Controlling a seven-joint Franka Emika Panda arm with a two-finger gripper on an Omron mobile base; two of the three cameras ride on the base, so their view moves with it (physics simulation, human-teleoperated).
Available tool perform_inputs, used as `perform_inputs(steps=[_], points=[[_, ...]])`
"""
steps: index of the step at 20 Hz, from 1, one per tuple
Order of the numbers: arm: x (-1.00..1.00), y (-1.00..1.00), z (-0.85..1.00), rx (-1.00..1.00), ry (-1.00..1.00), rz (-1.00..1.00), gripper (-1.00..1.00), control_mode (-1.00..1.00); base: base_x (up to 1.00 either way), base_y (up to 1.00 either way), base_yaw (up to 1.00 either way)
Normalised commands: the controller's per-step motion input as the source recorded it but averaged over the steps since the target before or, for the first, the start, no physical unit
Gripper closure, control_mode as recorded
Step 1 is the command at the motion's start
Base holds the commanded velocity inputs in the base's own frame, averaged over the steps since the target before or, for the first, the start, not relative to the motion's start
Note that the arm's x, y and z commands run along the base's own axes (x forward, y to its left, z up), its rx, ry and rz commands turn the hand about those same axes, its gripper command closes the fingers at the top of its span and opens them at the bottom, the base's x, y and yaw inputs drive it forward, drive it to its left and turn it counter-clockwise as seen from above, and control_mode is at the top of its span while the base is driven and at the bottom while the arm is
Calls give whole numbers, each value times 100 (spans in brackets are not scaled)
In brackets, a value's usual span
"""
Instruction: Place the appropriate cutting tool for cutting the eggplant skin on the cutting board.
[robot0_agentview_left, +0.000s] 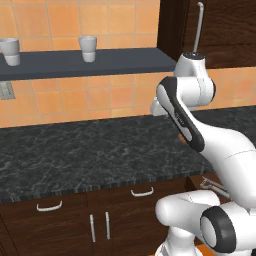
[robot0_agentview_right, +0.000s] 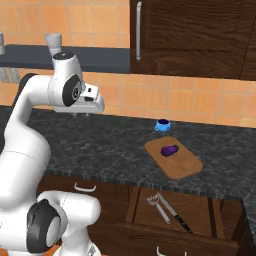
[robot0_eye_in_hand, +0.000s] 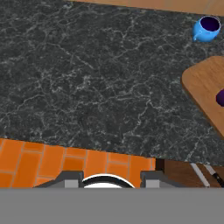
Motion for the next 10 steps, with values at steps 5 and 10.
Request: perform_inputs(steps=[5,10], points=[[-46,-48,-17,0,-4,-1,-100,-100,0,0,0],[-90,-100,-63,6,0,-4,-100,-100,0,0,0]])
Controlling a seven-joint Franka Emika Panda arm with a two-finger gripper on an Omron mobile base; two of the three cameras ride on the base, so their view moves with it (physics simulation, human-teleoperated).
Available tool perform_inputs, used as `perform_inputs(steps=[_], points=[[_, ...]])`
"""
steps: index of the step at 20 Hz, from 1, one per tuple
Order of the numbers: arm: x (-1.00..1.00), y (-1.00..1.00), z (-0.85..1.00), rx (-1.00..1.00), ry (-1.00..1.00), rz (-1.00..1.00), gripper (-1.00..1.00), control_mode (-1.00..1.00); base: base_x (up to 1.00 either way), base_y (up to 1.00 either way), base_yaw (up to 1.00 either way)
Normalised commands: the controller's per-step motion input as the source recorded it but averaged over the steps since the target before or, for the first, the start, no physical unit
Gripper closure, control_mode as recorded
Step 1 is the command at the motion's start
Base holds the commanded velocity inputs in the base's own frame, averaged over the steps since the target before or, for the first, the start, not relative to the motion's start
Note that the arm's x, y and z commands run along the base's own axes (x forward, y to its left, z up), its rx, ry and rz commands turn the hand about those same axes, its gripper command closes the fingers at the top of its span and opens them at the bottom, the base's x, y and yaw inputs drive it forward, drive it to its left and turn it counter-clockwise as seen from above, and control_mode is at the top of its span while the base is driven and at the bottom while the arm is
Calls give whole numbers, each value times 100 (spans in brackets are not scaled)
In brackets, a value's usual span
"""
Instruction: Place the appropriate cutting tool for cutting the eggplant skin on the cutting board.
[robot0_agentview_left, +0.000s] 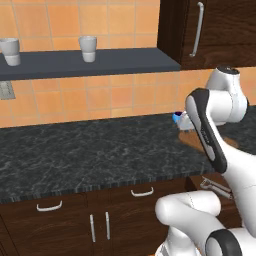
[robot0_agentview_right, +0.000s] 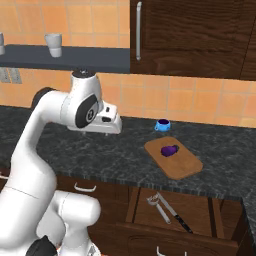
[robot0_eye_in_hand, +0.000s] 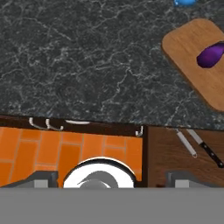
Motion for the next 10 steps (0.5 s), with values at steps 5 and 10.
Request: perform_inputs(steps=[5,10], points=[[-57,-97,-59,0,-1,-2,-100,-100,0,0,0],[-7,-100,-44,0,8,-7,-100,-100,0,0,0]])
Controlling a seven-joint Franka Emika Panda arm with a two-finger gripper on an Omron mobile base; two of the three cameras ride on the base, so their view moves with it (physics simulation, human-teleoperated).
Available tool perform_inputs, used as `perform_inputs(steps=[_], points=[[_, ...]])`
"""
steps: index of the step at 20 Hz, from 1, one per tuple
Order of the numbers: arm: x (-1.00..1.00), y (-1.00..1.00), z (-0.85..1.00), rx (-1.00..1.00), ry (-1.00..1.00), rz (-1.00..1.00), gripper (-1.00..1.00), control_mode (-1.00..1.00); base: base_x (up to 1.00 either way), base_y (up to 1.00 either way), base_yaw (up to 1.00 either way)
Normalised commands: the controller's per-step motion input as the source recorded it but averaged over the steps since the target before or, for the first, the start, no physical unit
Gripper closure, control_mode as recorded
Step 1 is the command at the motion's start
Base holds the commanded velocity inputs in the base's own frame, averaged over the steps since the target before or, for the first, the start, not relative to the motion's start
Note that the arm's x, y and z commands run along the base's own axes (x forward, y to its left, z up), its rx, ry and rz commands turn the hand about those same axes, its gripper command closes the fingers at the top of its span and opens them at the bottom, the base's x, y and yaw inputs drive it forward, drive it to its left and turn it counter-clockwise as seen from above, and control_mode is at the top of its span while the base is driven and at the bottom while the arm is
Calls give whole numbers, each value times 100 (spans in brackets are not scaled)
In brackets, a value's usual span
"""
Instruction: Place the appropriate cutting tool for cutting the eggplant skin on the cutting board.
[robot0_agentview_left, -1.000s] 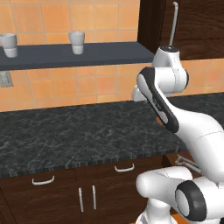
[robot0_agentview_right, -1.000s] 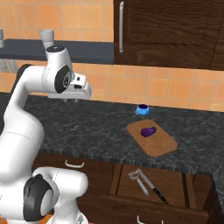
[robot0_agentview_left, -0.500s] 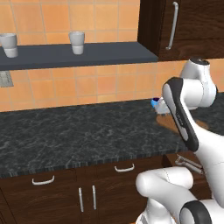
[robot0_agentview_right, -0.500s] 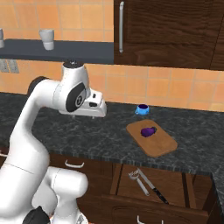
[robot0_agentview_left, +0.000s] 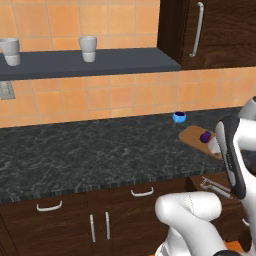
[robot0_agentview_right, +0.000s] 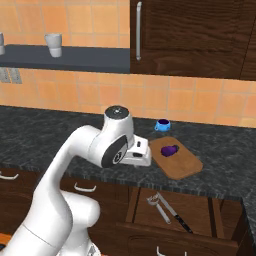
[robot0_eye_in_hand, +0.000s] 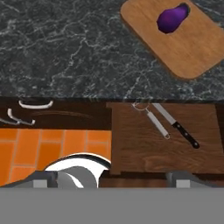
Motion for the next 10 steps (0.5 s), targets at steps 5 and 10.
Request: perform_inputs(steps=[5,10], points=[[-33,-87,-60,3,7,-3,-100,-100,0,0,0],[-26,-61,-52,5,13,0,-100,-100,0,0,0]])
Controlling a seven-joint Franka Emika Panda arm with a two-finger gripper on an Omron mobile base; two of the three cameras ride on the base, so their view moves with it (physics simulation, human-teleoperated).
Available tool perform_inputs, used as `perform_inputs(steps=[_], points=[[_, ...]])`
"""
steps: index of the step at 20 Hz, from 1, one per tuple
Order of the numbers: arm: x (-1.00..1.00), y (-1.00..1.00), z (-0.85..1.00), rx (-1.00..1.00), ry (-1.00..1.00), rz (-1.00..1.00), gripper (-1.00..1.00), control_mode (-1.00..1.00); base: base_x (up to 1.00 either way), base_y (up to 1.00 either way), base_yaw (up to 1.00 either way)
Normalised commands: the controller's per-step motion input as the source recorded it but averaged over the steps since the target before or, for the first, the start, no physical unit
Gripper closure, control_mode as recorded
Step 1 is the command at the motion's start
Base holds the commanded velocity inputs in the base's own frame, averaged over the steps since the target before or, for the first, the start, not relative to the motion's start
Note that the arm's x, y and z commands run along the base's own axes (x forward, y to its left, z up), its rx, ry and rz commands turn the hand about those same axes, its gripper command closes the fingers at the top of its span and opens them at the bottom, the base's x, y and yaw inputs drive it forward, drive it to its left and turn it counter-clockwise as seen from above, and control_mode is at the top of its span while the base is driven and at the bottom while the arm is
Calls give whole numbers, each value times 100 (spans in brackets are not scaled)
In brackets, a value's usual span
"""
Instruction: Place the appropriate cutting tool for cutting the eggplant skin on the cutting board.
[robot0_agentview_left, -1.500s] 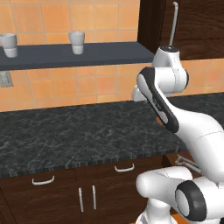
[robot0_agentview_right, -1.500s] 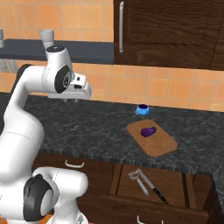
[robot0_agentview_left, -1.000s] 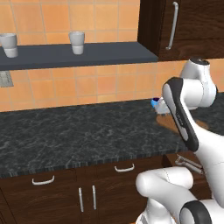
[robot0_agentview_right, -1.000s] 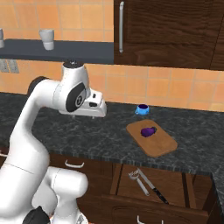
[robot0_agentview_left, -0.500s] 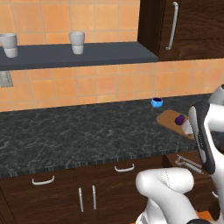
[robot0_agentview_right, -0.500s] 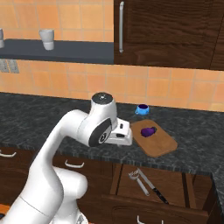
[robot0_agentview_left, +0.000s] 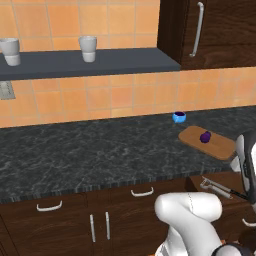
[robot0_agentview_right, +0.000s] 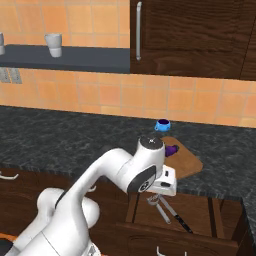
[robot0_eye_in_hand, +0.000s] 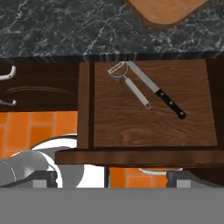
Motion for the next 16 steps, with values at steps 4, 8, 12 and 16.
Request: perform_inputs(steps=[4,8,12,16], points=[[0,-56,-63,3,10,-1,-100,-100,0,0,0],[2,-56,-71,4,12,-1,-100,-100,0,0,0],[15,-51,-58,6,8,0,-100,-100,0,0,0],[22,-34,-50,4,4,0,-100,-100,0,0,0]])
